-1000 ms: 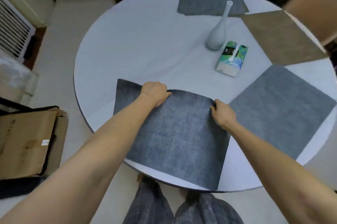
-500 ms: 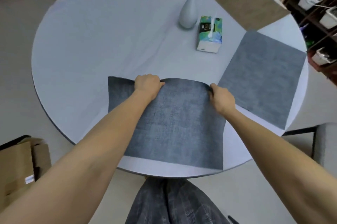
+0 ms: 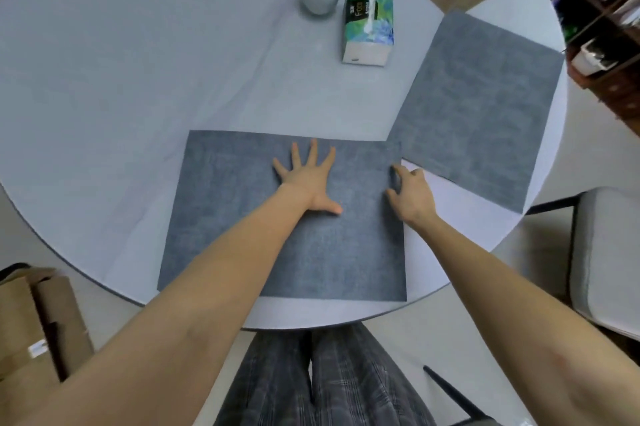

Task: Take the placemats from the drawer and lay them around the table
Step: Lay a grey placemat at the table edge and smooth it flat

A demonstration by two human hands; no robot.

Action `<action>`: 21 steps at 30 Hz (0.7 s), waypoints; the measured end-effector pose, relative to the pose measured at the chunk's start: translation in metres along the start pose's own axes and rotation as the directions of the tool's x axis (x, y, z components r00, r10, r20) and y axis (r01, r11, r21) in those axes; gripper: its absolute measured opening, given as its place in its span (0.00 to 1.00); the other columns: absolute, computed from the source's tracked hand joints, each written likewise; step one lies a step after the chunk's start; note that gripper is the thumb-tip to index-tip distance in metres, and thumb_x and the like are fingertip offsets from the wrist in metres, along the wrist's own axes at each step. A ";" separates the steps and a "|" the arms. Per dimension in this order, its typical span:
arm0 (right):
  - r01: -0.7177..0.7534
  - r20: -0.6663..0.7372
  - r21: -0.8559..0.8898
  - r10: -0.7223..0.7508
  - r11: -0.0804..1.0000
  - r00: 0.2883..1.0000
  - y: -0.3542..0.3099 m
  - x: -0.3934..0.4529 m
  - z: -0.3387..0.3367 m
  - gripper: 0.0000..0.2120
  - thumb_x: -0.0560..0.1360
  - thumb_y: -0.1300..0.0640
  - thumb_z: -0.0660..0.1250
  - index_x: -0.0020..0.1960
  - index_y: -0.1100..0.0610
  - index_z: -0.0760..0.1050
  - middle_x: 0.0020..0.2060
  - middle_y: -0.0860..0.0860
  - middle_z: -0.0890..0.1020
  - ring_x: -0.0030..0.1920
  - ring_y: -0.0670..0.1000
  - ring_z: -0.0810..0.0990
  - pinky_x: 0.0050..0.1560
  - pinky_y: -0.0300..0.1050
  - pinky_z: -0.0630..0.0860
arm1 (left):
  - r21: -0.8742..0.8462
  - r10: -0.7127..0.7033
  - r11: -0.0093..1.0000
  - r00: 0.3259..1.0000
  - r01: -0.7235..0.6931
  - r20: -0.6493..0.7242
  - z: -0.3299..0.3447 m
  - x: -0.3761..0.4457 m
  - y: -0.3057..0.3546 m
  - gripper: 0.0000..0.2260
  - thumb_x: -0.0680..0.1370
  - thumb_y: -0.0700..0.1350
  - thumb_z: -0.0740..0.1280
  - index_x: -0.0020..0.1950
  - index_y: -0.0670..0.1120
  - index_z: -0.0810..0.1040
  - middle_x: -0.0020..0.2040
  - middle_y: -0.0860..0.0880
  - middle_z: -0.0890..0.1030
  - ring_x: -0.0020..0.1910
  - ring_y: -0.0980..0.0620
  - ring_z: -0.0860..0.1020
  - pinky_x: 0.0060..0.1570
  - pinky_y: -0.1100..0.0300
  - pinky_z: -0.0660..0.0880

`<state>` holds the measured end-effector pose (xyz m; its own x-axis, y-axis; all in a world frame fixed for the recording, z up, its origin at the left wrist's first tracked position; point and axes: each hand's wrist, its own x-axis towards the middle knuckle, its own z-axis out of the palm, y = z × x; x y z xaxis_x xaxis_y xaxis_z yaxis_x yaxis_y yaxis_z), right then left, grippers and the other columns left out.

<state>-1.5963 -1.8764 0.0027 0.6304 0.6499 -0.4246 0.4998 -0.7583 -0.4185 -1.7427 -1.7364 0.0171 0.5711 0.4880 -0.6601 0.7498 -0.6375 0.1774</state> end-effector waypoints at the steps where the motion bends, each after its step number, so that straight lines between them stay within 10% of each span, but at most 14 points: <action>1: -0.020 -0.007 0.022 0.020 1.000 1.000 -0.001 0.001 0.001 0.25 0.77 0.59 0.63 0.73 0.55 0.62 0.62 0.63 0.69 0.60 0.63 0.73 0.60 0.50 0.71 | 0.014 -0.009 1.000 1.000 0.009 0.017 0.004 0.001 0.000 0.58 0.64 0.66 0.74 0.77 0.57 0.34 0.77 0.48 0.31 0.75 0.35 0.33 0.66 0.24 0.44; 21: -0.060 0.079 0.055 0.055 0.997 0.995 0.012 0.023 0.009 0.38 0.72 0.63 0.62 0.78 0.49 0.51 0.65 0.60 0.72 0.60 0.62 0.74 0.61 0.51 0.73 | -0.022 -0.042 0.999 0.995 0.044 0.094 0.026 -0.010 -0.010 0.64 0.61 0.62 0.78 0.76 0.56 0.30 0.75 0.49 0.25 0.74 0.36 0.30 0.66 0.24 0.44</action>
<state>-1.5814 -1.8701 -0.0193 0.6084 0.6090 -0.5088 0.4276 -0.7917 -0.4362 -1.7647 -1.7507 0.0028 0.5053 0.4560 -0.7326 0.7814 -0.6021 0.1642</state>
